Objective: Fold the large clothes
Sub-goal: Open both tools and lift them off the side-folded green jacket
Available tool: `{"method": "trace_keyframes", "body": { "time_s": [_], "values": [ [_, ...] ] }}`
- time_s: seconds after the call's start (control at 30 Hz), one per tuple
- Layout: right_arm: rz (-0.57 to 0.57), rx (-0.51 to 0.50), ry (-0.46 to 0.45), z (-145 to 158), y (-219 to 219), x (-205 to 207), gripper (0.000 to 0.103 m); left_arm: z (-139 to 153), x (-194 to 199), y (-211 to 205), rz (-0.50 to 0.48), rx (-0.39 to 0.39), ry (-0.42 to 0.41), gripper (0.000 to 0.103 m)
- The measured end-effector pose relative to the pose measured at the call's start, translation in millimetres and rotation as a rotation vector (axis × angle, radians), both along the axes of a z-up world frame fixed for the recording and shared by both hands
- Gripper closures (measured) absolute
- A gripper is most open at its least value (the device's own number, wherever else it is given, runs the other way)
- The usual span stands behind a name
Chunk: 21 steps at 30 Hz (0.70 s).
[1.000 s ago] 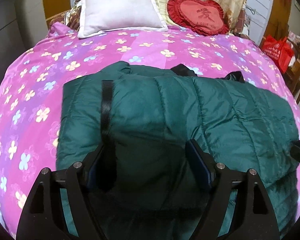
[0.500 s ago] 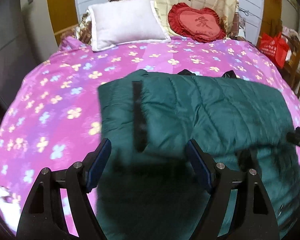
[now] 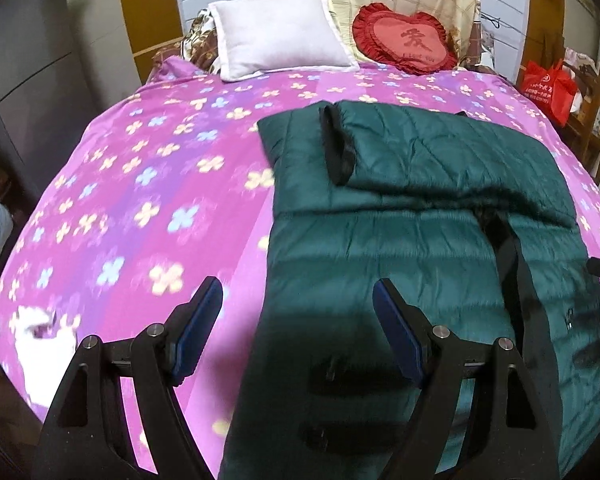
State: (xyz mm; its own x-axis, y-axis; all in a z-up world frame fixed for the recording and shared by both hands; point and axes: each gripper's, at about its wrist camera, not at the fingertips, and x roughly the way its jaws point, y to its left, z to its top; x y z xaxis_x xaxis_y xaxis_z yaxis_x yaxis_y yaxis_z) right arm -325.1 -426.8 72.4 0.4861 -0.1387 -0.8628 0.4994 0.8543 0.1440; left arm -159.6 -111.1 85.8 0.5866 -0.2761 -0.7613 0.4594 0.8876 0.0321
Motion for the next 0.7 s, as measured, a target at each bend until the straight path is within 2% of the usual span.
{"method": "trace_keyframes", "body": {
  "time_s": [0.2,0.37,0.7],
  "values": [
    [-0.032,0.005,0.0,-3,2,-35,0.033,-5,-22,20,0.002,-0.015,0.03,0.025],
    [-0.078,0.014,-0.012,-2,-3,-62,0.033,-13,-37,34,0.017,-0.052,0.087,0.025],
    [-0.078,0.017,0.005,-8,0,-86,0.033,-18,-57,46,0.024,-0.047,0.103,0.025]
  ]
}}
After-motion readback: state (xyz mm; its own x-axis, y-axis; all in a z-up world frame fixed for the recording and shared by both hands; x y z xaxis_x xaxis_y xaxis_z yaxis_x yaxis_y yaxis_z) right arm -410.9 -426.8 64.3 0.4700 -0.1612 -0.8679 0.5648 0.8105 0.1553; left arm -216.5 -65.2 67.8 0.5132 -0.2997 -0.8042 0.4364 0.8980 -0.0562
